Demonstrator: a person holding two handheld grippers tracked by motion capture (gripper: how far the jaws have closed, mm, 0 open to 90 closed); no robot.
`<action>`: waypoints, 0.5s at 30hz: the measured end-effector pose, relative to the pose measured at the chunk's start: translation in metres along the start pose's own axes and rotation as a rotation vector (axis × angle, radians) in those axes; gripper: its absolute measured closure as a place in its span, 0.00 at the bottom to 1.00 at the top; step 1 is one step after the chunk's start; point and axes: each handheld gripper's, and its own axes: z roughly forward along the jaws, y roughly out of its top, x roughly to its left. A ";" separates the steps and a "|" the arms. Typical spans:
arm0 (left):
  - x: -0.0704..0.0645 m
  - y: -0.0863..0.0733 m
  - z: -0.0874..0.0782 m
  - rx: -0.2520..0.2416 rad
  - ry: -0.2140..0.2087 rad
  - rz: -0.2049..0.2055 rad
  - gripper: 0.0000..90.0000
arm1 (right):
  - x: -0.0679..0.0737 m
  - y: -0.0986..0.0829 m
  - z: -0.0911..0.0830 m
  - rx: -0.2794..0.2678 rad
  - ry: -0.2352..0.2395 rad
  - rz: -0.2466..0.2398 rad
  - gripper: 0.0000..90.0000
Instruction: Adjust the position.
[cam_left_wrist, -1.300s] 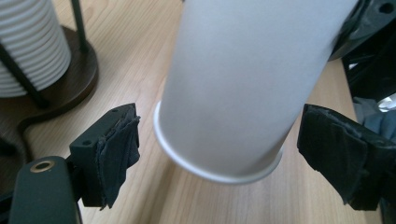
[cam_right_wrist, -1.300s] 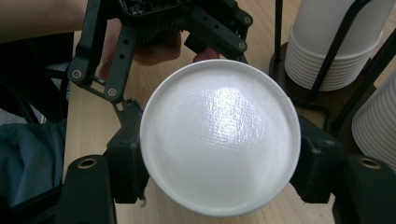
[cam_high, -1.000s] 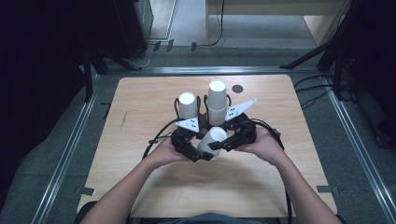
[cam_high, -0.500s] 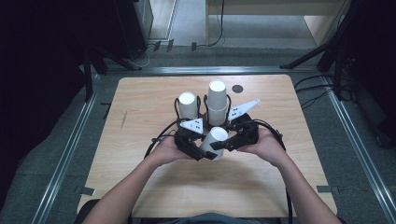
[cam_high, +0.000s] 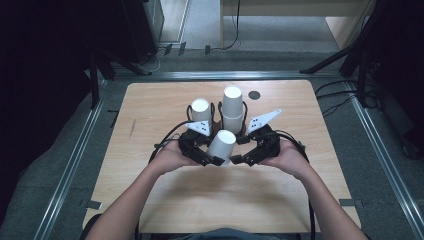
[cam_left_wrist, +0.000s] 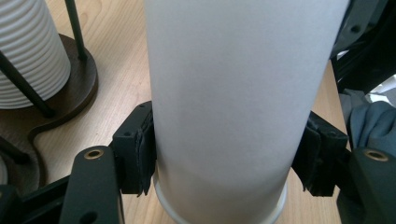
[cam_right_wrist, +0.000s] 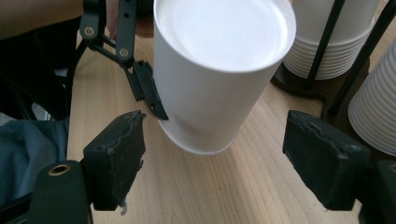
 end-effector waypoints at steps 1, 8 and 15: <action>-0.001 0.000 0.000 0.003 0.004 -0.001 0.37 | 0.001 -0.001 0.002 0.005 -0.011 -0.007 0.24; -0.003 0.001 -0.002 0.063 0.035 0.022 0.36 | 0.004 -0.007 0.013 0.047 -0.042 -0.047 0.23; -0.002 0.003 -0.004 0.100 0.054 0.036 0.36 | 0.003 -0.010 0.014 0.051 -0.042 -0.059 0.24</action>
